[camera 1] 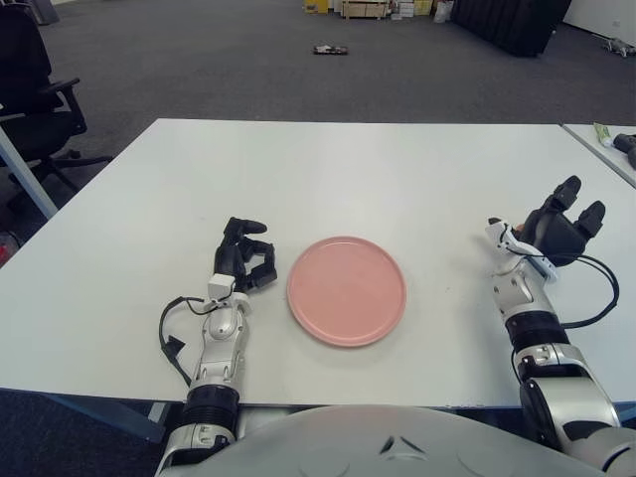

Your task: Put the apple into the plate.

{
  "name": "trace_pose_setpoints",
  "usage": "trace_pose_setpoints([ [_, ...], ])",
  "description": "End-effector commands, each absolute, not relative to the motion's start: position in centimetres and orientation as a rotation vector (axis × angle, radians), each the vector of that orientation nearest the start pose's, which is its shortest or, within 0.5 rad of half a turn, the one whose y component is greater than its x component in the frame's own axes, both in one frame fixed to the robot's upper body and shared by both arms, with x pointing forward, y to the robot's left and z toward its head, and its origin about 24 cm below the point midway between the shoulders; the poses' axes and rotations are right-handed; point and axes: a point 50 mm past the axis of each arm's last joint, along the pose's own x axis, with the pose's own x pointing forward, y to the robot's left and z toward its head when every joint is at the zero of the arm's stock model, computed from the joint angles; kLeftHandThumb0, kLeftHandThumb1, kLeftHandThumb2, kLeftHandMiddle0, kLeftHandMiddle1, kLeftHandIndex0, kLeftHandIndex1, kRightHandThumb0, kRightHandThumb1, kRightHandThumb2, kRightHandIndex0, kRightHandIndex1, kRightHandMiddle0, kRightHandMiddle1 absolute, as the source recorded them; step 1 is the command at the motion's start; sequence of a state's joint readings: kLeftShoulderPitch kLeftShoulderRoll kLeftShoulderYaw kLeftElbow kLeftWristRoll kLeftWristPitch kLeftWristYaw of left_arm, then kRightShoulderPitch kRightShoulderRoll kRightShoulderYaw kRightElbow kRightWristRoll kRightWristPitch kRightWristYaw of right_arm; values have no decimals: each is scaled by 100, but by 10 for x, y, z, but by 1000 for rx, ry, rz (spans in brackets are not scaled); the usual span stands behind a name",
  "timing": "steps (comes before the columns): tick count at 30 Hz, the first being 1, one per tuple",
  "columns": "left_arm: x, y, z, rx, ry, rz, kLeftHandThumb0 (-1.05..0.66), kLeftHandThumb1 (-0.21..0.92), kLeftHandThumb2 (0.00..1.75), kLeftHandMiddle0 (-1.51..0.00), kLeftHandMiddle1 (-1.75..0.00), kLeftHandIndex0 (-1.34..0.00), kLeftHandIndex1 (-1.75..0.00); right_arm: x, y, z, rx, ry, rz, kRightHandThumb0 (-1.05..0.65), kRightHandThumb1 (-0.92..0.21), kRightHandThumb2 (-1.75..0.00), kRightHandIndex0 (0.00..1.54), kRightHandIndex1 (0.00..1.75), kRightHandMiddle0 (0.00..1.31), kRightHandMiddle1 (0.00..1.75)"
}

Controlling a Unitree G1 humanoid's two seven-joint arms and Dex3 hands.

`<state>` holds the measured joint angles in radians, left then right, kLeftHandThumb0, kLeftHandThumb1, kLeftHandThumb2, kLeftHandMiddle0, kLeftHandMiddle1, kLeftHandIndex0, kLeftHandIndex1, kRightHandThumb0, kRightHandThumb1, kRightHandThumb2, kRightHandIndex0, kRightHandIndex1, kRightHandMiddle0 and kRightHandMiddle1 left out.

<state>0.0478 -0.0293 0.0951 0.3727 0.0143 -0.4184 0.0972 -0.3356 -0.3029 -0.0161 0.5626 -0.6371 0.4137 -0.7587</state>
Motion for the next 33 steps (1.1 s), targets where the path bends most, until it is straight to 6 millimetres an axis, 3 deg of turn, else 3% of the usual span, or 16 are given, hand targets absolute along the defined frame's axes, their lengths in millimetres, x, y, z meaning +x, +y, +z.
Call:
trace_pose_setpoints([
  [1,226,173,-19,-2,26,208,-1,42,115,-55,-158,-39,-175,294,-272,36,-1099,264,-855,-93,-68,-39,0,0,0,0],
  [7,225,174,-19,-8,24,207,0,43,113,-57,-154,-40,-175,296,-276,33,-1061,347,-819,-93,-68,-38,0,0,0,0],
  [33,225,176,-19,-3,25,205,-1,43,114,-55,-157,-40,-175,291,-295,-20,-962,713,-536,-91,-71,-39,0,0,0,0],
])
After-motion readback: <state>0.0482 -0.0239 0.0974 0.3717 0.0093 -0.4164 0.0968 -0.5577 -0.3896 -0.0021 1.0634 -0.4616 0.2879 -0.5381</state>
